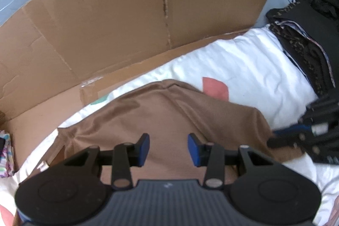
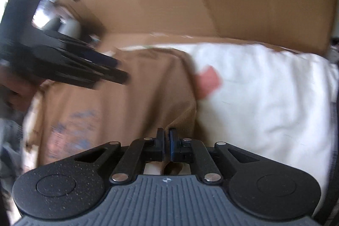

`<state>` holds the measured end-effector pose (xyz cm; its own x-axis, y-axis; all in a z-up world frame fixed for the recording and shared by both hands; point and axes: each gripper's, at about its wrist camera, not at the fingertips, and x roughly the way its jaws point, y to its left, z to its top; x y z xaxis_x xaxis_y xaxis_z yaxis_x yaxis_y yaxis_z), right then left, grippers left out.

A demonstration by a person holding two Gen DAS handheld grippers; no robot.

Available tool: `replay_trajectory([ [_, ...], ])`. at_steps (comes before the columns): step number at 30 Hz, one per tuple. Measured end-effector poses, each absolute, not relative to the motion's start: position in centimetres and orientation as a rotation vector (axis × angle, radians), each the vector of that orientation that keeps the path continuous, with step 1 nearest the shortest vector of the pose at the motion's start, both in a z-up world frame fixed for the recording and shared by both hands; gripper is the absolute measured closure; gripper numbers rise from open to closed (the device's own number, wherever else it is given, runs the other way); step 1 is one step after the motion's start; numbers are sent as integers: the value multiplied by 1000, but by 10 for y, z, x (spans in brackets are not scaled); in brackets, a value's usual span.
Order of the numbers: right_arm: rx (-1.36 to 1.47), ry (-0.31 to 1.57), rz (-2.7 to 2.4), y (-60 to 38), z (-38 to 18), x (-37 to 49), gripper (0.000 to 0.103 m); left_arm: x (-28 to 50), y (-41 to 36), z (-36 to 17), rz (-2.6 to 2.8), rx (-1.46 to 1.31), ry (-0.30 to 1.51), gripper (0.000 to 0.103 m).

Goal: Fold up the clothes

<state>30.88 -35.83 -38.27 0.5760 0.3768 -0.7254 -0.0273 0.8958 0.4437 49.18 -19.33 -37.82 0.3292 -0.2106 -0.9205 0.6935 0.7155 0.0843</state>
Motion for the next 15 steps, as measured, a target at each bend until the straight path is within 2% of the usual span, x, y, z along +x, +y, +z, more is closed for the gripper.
replay_trajectory([
  [10,368,944,382,-295,-390,350,99,509,-159,-365,-545,487,1079,60],
  [15,355,998,401,-282,-403,362,95,512,-144,-370,-514,480,1111,60],
])
